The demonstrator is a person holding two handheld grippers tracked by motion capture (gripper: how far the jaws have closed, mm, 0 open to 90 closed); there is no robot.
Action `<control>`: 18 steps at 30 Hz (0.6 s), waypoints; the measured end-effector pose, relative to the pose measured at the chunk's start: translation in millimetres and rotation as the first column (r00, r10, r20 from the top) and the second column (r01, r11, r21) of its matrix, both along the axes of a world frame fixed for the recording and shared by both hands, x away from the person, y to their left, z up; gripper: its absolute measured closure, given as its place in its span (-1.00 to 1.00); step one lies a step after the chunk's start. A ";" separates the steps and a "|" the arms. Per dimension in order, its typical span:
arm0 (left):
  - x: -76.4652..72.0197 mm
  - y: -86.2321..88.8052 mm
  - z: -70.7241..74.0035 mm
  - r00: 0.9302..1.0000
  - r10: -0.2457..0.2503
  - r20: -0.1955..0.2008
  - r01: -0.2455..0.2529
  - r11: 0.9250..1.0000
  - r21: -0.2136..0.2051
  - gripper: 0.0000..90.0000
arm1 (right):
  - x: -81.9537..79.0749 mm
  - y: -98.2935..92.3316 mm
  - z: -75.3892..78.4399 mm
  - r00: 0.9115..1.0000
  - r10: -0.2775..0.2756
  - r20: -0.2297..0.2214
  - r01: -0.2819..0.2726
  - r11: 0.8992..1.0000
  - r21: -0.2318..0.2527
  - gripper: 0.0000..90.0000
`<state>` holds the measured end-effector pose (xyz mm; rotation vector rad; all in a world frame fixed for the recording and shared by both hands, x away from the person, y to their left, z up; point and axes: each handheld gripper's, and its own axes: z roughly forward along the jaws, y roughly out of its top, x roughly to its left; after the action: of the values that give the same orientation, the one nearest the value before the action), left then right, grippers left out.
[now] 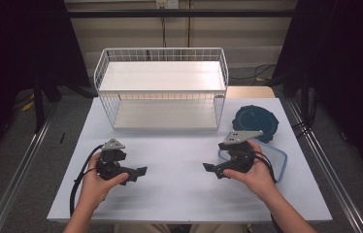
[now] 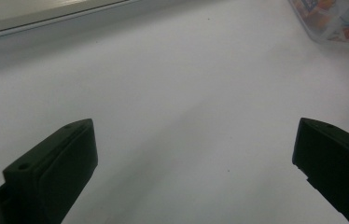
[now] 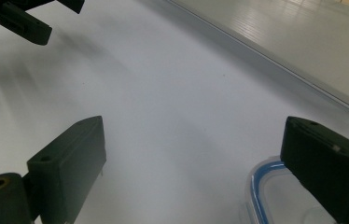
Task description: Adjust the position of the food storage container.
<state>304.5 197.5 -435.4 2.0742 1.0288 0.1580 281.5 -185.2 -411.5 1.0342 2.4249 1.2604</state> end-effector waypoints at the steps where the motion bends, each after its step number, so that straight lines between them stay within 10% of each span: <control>1: 0.0 0.0 0.0 1.000 0.000 0.000 0.000 1.000 0.000 -1.00 | 0.0 0.0 0.0 1.000 0.000 0.000 0.000 1.000 0.000 -0.86; 18: 1.0 -10.6 0.7 0.999 -0.032 -0.021 0.032 0.999 0.013 -1.00 | -3.5 -26.1 8.4 0.998 -0.057 0.004 0.057 0.998 0.016 -0.67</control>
<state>305.5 186.9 -434.7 2.1069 1.0087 0.1272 278.0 -211.3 -403.1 1.0956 2.3681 1.2635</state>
